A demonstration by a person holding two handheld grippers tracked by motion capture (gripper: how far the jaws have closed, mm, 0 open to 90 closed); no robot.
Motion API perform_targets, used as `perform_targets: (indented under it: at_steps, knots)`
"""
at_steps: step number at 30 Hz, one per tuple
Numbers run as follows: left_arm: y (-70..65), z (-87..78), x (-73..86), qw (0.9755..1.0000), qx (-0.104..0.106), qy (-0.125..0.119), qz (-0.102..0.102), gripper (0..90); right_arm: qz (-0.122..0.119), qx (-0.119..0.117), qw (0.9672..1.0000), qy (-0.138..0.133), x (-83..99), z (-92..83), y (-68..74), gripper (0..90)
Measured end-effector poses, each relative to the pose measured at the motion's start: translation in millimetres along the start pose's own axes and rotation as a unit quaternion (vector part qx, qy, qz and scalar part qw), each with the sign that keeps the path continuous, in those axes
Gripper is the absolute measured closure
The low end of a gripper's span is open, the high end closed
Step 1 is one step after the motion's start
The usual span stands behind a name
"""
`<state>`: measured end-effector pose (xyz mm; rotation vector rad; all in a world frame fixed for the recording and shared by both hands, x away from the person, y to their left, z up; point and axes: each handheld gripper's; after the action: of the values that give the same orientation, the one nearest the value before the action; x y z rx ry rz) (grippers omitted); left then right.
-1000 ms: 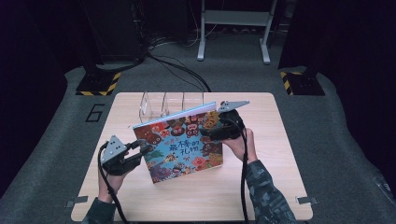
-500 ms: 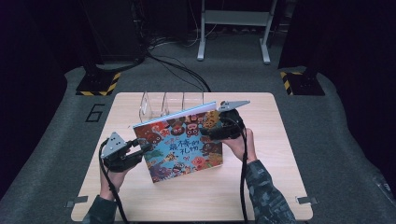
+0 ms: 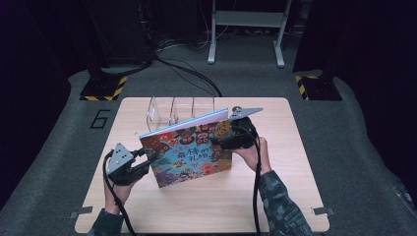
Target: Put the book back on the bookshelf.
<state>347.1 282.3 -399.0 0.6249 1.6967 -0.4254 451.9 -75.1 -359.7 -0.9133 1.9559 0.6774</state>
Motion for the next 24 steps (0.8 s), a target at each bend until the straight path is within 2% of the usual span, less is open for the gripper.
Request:
perform_targets:
  at_steps: [3,9,12,14,16,19,24]
  knots:
    - [6.5,4.0,-2.9,0.9994,0.025,0.005,-0.022,56.9,0.006,-0.001,1.0000,0.002,1.0,-0.1,-0.1,35.1]
    - [15.7,12.1,-5.3,0.9976,0.047,0.006,-0.050,50.4,0.005,-0.001,1.0000,0.005,1.2,3.2,-1.1,35.4]
    - [16.8,13.8,-6.6,0.9971,0.055,0.005,-0.053,50.3,0.006,0.000,1.0000,0.003,1.2,4.4,-1.5,34.7]
    - [16.0,14.5,-7.7,0.9972,0.056,-0.001,-0.050,52.4,0.009,0.000,1.0000,0.004,1.5,4.7,-1.8,33.8]
    - [13.8,15.0,-9.9,0.9974,0.061,-0.003,-0.037,56.8,0.013,-0.003,0.9999,0.004,2.1,5.1,-2.7,33.1]
    - [10.6,15.1,-12.2,0.9978,0.061,0.003,-0.025,57.5,0.014,-0.003,0.9999,0.006,2.8,3.8,-2.6,32.8]
    - [10.8,13.7,-12.6,0.9975,0.067,0.006,-0.019,59.4,0.010,-0.005,0.9999,0.007,3.1,3.2,-3.2,32.8]
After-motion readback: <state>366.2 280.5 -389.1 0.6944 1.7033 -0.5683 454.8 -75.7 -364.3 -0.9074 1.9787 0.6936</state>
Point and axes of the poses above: each handheld gripper's, and its own axes: z roughly forward along the jaws, x roughly out of its underside, y roughly to its left, and after that the axes turned 5 degrees about -y, right-handed
